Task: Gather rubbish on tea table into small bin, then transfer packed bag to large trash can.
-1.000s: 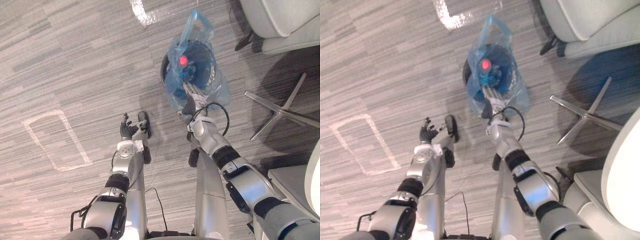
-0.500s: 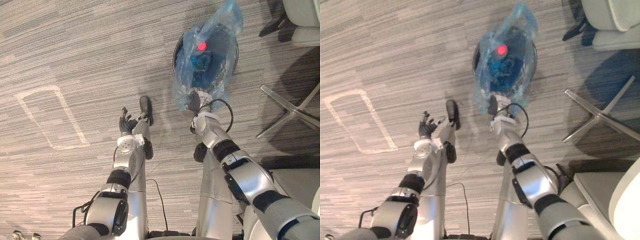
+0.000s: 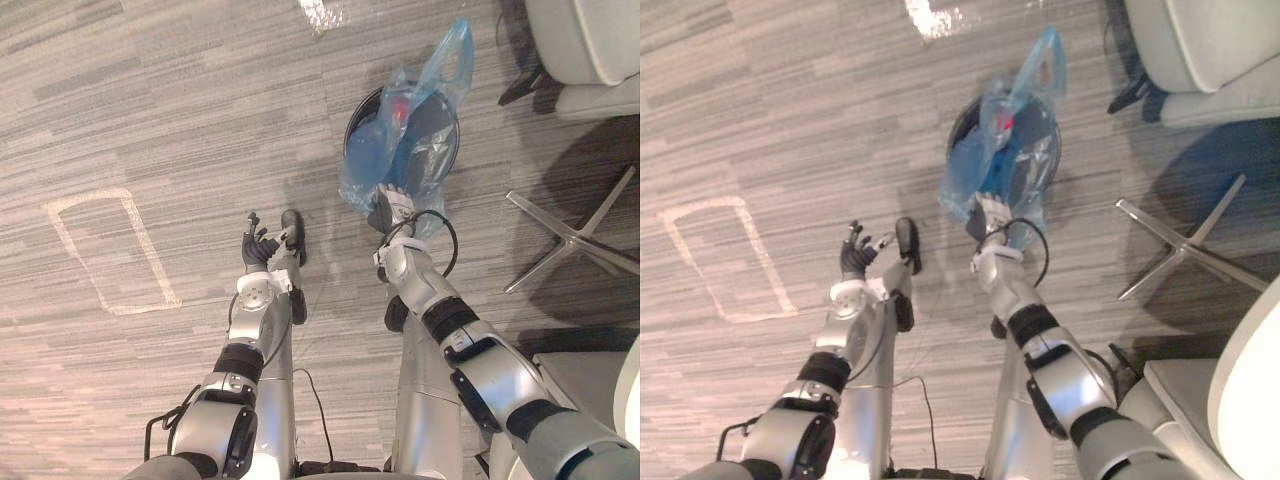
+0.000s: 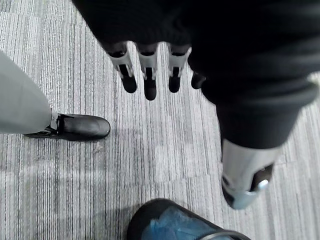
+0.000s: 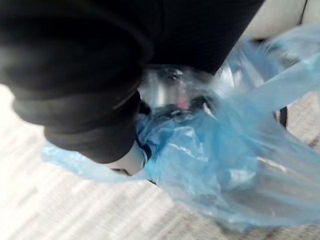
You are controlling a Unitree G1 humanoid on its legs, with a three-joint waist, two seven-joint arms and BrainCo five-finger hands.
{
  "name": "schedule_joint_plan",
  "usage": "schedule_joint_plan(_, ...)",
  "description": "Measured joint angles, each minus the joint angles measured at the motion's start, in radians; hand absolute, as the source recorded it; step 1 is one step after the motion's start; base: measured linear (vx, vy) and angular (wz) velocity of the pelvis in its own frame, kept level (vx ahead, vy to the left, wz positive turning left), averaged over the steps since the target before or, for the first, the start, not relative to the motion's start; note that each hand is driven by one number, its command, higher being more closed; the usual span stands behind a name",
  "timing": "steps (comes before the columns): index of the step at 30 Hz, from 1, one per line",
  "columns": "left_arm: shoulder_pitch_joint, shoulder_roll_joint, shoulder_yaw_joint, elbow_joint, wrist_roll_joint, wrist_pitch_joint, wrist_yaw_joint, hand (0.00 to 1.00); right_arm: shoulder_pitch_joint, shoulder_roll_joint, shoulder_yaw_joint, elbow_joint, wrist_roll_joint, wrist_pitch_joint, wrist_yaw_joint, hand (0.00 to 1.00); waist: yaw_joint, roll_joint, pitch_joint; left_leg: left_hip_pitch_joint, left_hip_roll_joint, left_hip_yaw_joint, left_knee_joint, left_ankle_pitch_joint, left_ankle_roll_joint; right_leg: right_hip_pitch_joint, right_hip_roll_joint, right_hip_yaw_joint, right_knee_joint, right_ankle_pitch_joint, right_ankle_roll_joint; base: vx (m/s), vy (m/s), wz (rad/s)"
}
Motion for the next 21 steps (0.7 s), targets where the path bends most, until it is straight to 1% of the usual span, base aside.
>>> schedule_joint_plan(3,0.036,0.000,-0.005,-0.002,0.017,0.005,-0.005,0.00,0.047,0.000,0.001,-0.079,0.009,-0.001,0.001,1.00,-0.002,0.000,-0.003,0.061,0.005,0.001,-0.008,-0.006,-0.001,0.064,0.008,-0.001,-0.019,0.001,0.000,-0.01,-0.021,-0.08)
schedule_joint_plan(5,0.066,0.001,-0.011,0.003,0.028,0.021,-0.018,0.00,0.088,0.000,0.002,-0.147,0.017,-0.002,0.002,1.00,-0.005,0.000,-0.004,0.119,0.009,0.005,-0.012,-0.016,-0.001,0.124,0.013,0.000,-0.034,0.000,0.000,0.01,-0.024,-0.10)
schedule_joint_plan(9,0.114,0.001,-0.012,0.029,0.048,0.038,-0.024,0.00,0.172,0.007,0.015,-0.245,0.038,-0.011,0.010,1.00,-0.008,-0.005,-0.010,0.235,0.012,0.010,-0.038,-0.023,-0.008,0.242,0.023,-0.001,-0.070,-0.001,0.004,0.04,-0.029,-0.06)
schedule_joint_plan(11,0.131,0.001,-0.011,0.055,0.057,0.041,-0.028,0.00,0.198,0.015,0.020,-0.260,0.045,-0.014,0.016,1.00,-0.008,-0.008,-0.020,0.281,0.012,0.015,-0.053,-0.021,-0.011,0.285,0.026,-0.001,-0.087,-0.001,0.004,0.07,-0.031,-0.05)
schedule_joint_plan(12,0.147,0.001,-0.011,0.066,0.058,0.045,-0.033,0.00,0.217,0.024,0.021,-0.264,0.053,-0.015,0.021,1.00,-0.009,-0.010,-0.039,0.305,0.012,0.018,-0.065,-0.021,-0.011,0.308,0.027,0.000,-0.097,0.000,0.005,0.09,-0.039,-0.04)
schedule_joint_plan(14,0.170,0.000,-0.012,0.088,0.067,0.049,-0.042,0.00,0.255,0.034,0.021,-0.296,0.059,-0.016,0.030,1.00,-0.009,-0.012,-0.056,0.366,0.011,0.022,-0.088,-0.021,-0.011,0.370,0.032,-0.001,-0.127,0.002,0.008,0.09,-0.033,-0.06)
schedule_joint_plan(16,0.197,0.001,-0.013,0.114,0.079,0.059,-0.045,0.00,0.299,0.046,0.025,-0.342,0.079,-0.023,0.043,1.00,-0.010,-0.023,-0.086,0.426,0.010,0.030,-0.125,-0.018,-0.015,0.427,0.039,0.002,-0.170,0.007,0.012,0.08,-0.032,-0.09)
schedule_joint_plan(18,0.232,0.004,-0.016,0.156,0.087,0.062,-0.048,0.00,0.351,0.051,0.038,-0.368,0.082,-0.043,0.052,1.00,-0.015,-0.040,-0.147,0.482,0.002,0.030,-0.186,-0.006,-0.025,0.473,0.044,0.003,-0.222,0.018,0.015,0.09,-0.034,-0.07)
schedule_joint_plan(21,0.259,0.015,-0.046,0.220,0.106,0.067,-0.052,0.00,0.372,0.050,0.044,-0.368,0.096,-0.055,0.071,1.00,-0.032,-0.048,-0.176,0.581,-0.008,0.036,-0.280,0.023,-0.029,0.565,0.055,0.010,-0.302,0.047,0.024,0.11,-0.024,-0.07)
